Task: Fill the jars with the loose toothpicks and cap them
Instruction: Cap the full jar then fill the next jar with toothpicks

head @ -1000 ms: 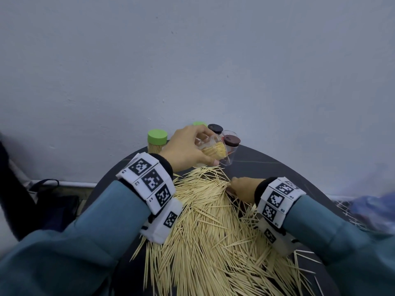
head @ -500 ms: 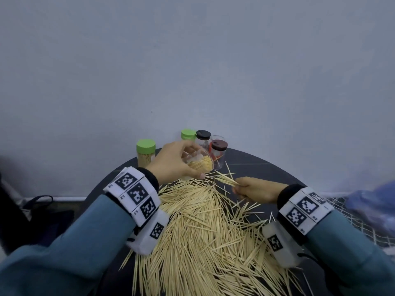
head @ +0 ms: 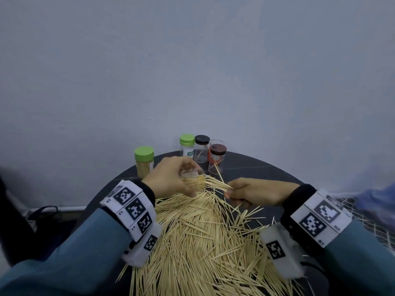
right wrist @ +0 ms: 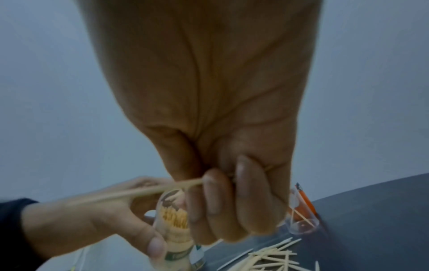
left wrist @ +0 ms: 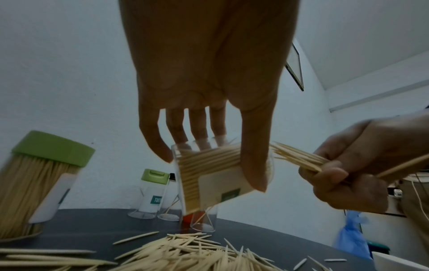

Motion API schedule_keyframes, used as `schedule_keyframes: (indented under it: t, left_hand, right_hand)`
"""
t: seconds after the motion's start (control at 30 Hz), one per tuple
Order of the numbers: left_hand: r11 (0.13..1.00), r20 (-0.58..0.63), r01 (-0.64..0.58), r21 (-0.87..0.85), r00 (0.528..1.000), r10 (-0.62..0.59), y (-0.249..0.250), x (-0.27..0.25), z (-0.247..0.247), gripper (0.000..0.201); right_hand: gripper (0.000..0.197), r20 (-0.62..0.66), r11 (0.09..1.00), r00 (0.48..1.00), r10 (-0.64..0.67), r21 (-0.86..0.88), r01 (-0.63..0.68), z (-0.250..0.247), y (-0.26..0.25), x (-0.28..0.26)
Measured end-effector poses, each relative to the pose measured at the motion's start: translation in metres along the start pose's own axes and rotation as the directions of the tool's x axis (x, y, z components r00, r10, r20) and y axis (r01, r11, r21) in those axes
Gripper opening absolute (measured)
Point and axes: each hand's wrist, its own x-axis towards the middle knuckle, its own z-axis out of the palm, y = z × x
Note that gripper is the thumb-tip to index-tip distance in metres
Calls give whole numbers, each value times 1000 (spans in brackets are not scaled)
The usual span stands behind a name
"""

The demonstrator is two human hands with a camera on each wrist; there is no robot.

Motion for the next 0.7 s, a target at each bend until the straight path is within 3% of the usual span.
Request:
schedule_keyframes:
  t: [0.33, 0.57, 0.7]
  left_hand:
    - [995, 147, -72, 64, 987, 62, 9, -6, 8, 56]
    - [991, 160, -79, 106, 985, 61, 12, -8, 9, 56]
    - [991, 177, -77, 106, 983, 57, 13, -9, 11, 55]
  right_hand:
    - [35, 227, 969, 970, 92, 205, -139, 6, 10, 12]
    - [33, 277, 971, 949, 148, 142, -193, 6, 6, 8]
    - [32, 221, 986, 965, 143, 47, -157, 9, -3, 5]
